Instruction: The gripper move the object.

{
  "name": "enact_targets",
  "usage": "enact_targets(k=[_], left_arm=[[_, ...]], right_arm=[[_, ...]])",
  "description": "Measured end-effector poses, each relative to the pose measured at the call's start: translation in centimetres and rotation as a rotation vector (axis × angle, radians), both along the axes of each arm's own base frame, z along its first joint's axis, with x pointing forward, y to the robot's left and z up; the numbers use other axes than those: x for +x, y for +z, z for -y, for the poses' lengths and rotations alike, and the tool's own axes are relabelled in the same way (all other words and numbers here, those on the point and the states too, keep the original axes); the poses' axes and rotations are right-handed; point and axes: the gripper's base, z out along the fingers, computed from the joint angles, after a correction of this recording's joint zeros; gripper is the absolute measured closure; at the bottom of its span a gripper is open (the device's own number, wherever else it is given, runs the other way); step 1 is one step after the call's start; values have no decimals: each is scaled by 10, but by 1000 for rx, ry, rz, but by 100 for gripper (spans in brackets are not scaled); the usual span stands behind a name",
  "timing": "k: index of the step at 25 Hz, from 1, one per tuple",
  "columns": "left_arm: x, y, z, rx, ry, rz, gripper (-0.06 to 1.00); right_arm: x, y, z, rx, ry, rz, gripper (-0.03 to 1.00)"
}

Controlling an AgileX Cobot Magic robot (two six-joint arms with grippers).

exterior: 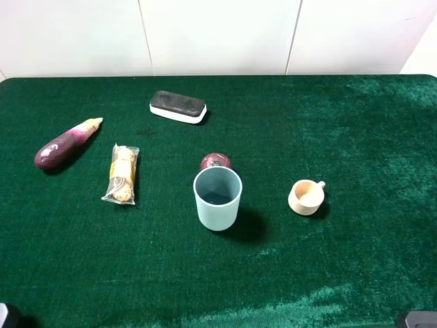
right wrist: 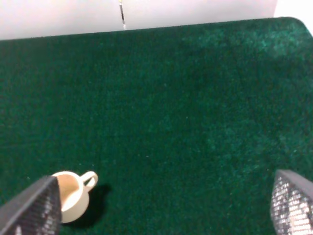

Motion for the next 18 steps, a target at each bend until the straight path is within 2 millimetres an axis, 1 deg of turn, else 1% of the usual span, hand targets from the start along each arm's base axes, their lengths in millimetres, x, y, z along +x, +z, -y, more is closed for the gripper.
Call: enact_targets(k=[18], left_arm=[[0,0,0,0,0,0,-3]], right_arm=[[0,0,0,4,3,0,32]])
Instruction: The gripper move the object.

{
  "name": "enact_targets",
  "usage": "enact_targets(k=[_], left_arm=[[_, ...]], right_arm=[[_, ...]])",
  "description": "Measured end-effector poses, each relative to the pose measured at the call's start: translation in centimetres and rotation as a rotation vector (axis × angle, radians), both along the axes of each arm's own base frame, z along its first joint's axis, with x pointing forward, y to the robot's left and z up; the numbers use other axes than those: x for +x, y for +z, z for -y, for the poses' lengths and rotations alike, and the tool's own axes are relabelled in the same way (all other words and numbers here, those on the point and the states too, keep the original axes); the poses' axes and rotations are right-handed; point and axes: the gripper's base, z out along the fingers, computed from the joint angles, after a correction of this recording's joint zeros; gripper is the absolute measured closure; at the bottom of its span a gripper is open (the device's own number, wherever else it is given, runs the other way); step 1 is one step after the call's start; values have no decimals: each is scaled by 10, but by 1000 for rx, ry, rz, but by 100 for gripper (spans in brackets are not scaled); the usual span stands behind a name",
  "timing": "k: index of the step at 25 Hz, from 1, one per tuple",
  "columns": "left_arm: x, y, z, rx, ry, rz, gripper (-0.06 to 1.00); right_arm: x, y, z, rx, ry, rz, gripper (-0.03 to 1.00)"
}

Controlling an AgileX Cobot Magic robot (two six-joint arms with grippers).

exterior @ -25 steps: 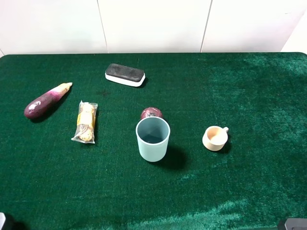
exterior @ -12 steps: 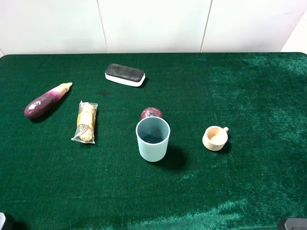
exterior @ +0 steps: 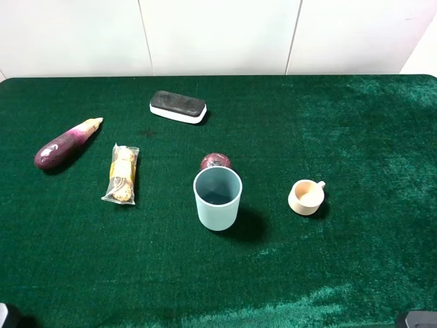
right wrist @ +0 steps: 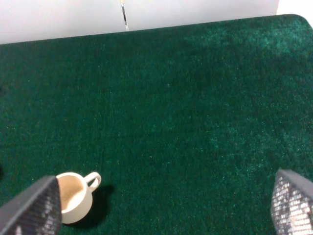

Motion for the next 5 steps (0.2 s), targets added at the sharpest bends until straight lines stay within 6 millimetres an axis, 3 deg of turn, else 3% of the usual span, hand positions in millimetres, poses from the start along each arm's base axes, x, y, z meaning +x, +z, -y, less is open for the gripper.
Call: enact_targets(k=[5], left_arm=[[0,0,0,0,0,0,-3]], right_arm=[[0,0,0,0,0,0,32]])
